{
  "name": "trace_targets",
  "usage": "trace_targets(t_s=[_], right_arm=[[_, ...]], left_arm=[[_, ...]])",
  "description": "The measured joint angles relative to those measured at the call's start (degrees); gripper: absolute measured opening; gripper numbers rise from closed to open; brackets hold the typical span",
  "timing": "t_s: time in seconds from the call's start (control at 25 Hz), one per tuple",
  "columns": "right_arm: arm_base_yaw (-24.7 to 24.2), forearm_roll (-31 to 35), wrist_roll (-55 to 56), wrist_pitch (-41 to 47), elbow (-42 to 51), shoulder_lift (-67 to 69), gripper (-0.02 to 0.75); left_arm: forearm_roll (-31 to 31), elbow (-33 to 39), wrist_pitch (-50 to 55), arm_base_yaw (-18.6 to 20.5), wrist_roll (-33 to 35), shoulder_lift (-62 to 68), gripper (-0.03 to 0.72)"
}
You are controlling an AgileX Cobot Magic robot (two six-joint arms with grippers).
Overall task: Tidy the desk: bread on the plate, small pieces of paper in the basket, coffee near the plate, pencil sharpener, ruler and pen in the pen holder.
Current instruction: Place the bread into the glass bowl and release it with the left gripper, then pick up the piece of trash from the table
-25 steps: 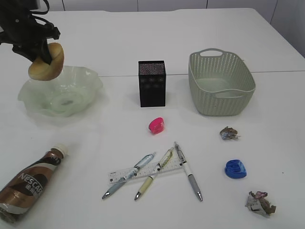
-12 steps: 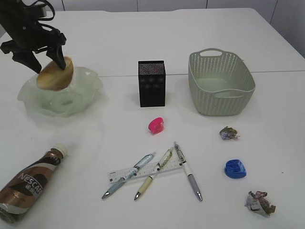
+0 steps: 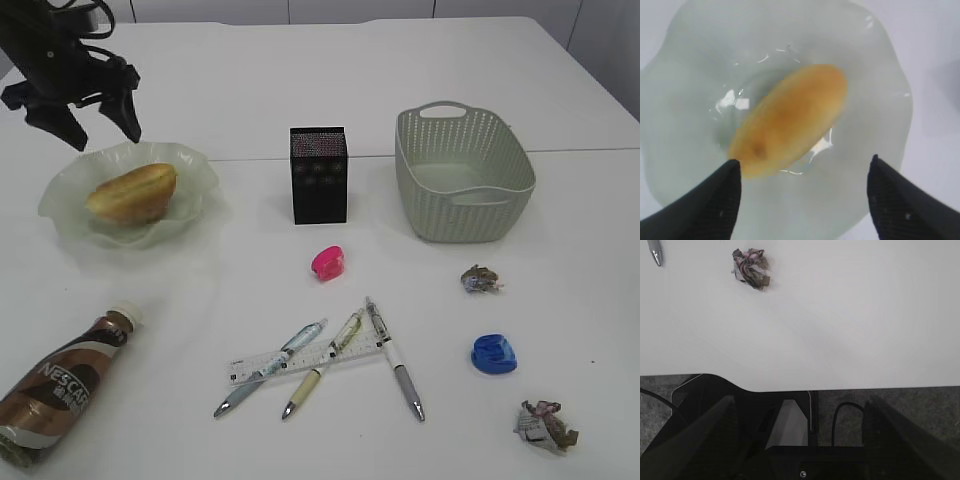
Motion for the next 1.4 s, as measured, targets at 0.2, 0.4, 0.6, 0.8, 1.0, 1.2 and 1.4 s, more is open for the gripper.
trace_targets(t_s=[0.2,0.4,0.6,0.8,1.0,1.2,1.4], right_arm=[[0.0,0.0,0.0,0.0,0.0,0.0,0.564],[0.0,0.0,0.0,0.1,0.0,0.0,0.564],[0.0,0.6,0.0,0.1,0.0,0.0,0.564],[0.6,2.3,0.0,0.1,-0.1,1.0,0.563],[2.9,3.1,-0.6,0.1,-2.5,6.4,0.564],[3.2,3.1,-1.3,-0.5,-6.0,14.6,0.564],[3.2,3.1,-2.4,-6.7,-7.4,23.5,0.564]], left_arm=[[1.2,0.1,0.0,0.0,0.0,-4.6,0.54],[4.5,3.7,0.0,0.0,0.0,-13.0,0.505],[8.6,15.4,0.1,0.0,0.5,-23.8,0.498],[9.0,27.8,0.3,-0.1,0.6,-36.5,0.497],[9.0,39.3,0.4,-0.2,0.6,-49.4,0.497],[8.2,47.2,0.8,-0.2,0.7,-60.9,0.497],[7.8,51.5,1.2,-0.2,0.7,-70.3,0.497]])
